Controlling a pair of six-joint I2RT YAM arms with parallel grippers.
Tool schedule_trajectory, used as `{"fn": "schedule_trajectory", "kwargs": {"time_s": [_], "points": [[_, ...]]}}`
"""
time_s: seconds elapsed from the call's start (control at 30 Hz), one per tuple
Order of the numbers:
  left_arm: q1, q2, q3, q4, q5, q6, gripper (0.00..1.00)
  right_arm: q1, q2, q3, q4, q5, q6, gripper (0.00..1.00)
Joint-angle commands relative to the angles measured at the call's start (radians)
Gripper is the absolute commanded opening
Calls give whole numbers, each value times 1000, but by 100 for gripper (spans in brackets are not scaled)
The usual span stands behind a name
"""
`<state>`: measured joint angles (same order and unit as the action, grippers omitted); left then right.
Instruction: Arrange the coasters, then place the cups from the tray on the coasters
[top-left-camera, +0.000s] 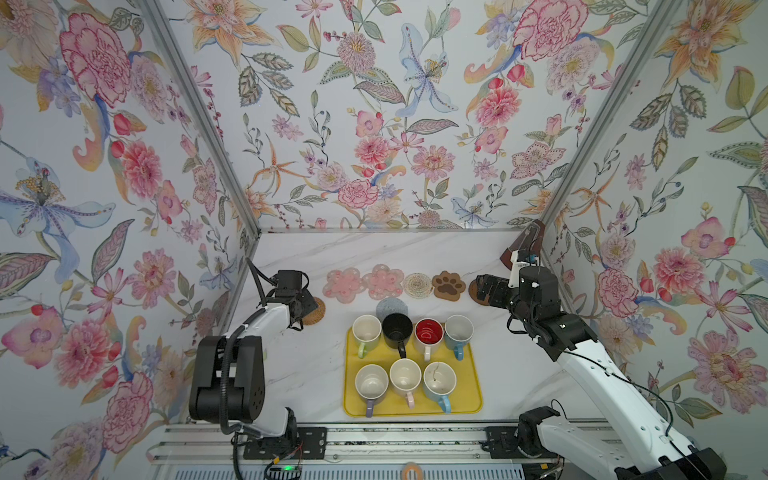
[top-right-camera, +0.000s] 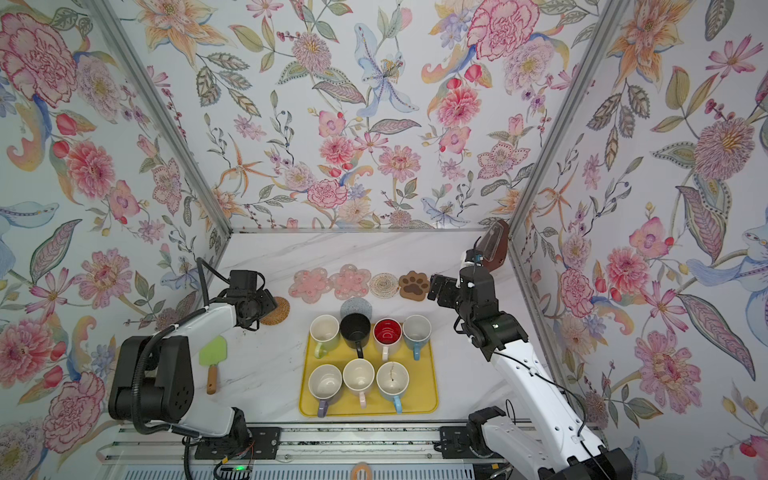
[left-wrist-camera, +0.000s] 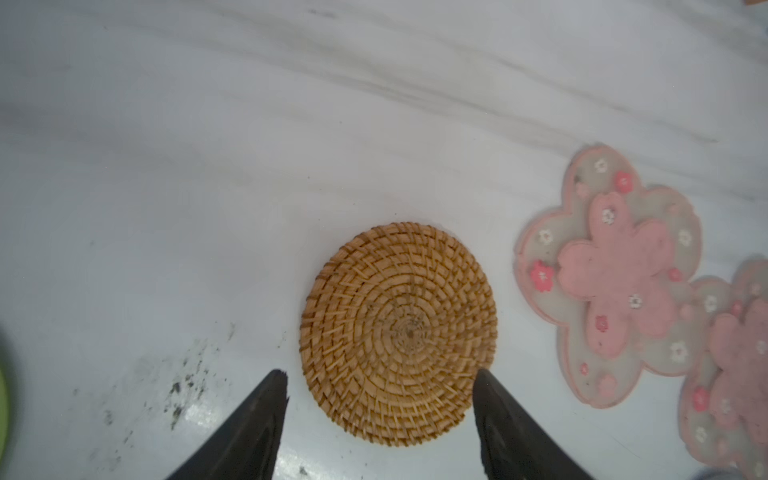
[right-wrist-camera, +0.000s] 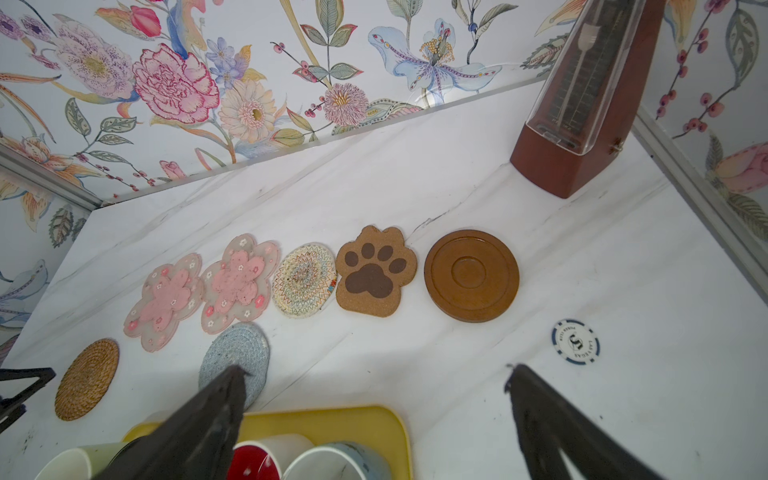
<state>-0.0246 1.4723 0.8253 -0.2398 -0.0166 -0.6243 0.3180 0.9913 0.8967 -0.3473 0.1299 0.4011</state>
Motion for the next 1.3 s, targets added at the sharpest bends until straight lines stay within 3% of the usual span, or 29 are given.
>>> {"fn": "schedule_trajectory", "kwargs": {"time_s": [0.0,0.2,0.43,0.67,1.27], "points": [[-8,-60,-49,-43,27,5,73,-4,5,-20,-2,-10,16,99],[-66,-72,-96,-17,17,-34,73,-5,3,-24,-2,-17,23,99],[-100,17,-82,29,19,-52,73,-3,-10,-20,-12,-19,29,99],[-99,138,-30,50,18,-57,72,-4,-34,-25,-27,-6,31,99],[-20,265,46,54,36,-53,72,-11,-59,-22,-45,10,15,99]]}}
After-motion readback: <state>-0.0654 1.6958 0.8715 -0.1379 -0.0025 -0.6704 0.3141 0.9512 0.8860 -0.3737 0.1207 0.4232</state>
